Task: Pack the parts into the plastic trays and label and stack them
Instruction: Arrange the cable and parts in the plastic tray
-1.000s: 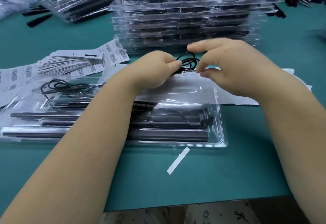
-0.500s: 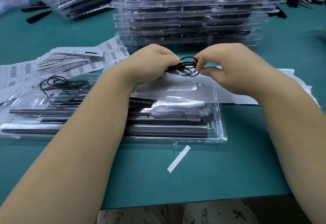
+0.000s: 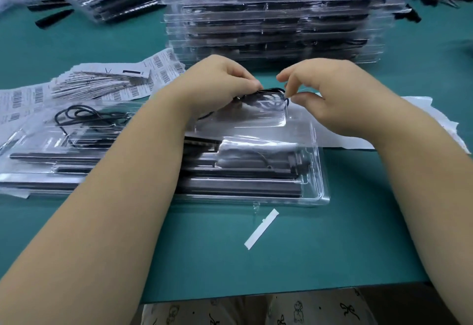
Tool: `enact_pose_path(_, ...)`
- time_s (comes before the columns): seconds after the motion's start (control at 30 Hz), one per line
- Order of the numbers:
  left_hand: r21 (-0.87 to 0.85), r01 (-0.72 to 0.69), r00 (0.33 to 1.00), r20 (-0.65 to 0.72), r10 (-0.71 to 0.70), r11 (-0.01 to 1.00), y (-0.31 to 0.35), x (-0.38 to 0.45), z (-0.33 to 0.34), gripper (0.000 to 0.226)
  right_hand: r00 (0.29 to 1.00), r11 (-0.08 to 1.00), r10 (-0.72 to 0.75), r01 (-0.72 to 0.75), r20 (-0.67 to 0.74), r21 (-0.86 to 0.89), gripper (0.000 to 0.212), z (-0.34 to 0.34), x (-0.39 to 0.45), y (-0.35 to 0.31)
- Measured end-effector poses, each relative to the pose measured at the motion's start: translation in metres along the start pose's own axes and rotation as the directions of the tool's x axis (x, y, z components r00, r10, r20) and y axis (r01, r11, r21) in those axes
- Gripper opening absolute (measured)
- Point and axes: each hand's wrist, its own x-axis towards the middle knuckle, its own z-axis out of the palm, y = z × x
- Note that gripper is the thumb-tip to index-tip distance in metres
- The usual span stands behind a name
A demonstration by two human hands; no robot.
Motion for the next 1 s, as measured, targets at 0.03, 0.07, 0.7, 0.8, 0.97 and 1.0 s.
enact_pose_path(0.03,-0.003,-0.005,1.0,0.019,0.005,1.0,0.0,-0.001,-0.003,0.014,1.0,1.0,0.018,-0.019,0.016,0.022,0.015,0.001,0.0,0.001)
enact_pose_path(0.07,0.003,-0.008,0.999,0.037,0.008,1.0,0.0,-0.002,-0.005,0.014,0.999,0.998,0.043,-0.045,0.031,0.052,0.017,0.001,0.0,0.001)
enact_pose_path(0.7,0.087,-0.066,0.997,0.036,0.063,0.994,-0.003,-0.001,0.0,0.023,0.919,0.918,0.309,-0.355,0.244,0.175,0.02,-0.007,0.002,0.013)
enact_pose_path(0.8,0.122,-0.063,0.997,0.061,0.056,0.99,0.001,-0.003,0.001,0.024,0.943,0.96,0.279,-0.27,0.182,-0.076,0.026,-0.011,-0.001,0.001)
enact_pose_path(0.97,0.201,-0.048,0.999,0.022,0.045,0.978,0.006,-0.001,0.006,0.023,0.981,0.985,0.161,-0.153,0.107,-0.085,0.015,-0.013,-0.007,-0.01)
enact_pose_path(1.0,0.201,-0.051,0.999,0.018,0.048,0.978,0.006,-0.001,0.006,0.023,0.981,0.985,0.163,-0.156,0.101,-0.078,0.014,-0.013,-0.007,-0.011)
